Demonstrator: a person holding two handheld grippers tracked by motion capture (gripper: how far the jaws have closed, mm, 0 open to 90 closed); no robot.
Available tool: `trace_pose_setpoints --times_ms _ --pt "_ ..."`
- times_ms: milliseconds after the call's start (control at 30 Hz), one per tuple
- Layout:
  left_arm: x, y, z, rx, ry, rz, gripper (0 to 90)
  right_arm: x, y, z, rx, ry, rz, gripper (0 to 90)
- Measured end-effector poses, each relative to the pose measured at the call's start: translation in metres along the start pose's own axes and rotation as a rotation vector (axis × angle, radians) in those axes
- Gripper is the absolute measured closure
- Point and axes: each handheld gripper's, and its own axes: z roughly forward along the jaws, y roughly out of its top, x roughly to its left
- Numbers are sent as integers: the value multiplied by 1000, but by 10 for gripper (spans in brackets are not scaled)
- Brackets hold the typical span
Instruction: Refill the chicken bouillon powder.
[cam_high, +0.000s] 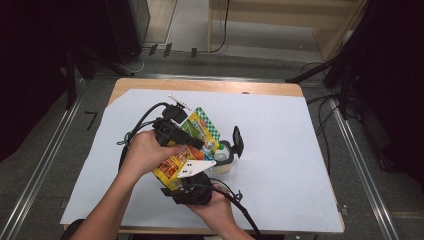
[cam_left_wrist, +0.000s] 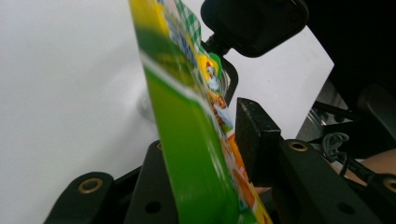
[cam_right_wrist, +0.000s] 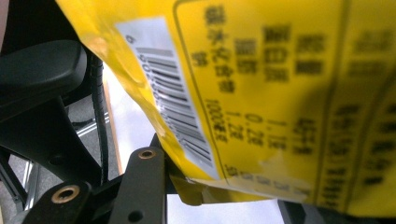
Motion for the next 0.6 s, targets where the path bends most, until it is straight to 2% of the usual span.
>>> trace_pose_setpoints --times_ms 167,300,467,600 --pt "0 -7 -2 7 -13 -16 660 -1 2 -4 -23 30 41 653" --pt "-1 -8 -4 -5 -7 0 712 -3 3 -6 -35 28 45 656" --pt "-1 -8 -2 12 -4 8 750 -2 2 -5 -28 25 37 651" --pt "0 -8 -2 16 0 -7 775 2 2 -4 -13 7 -11 630"
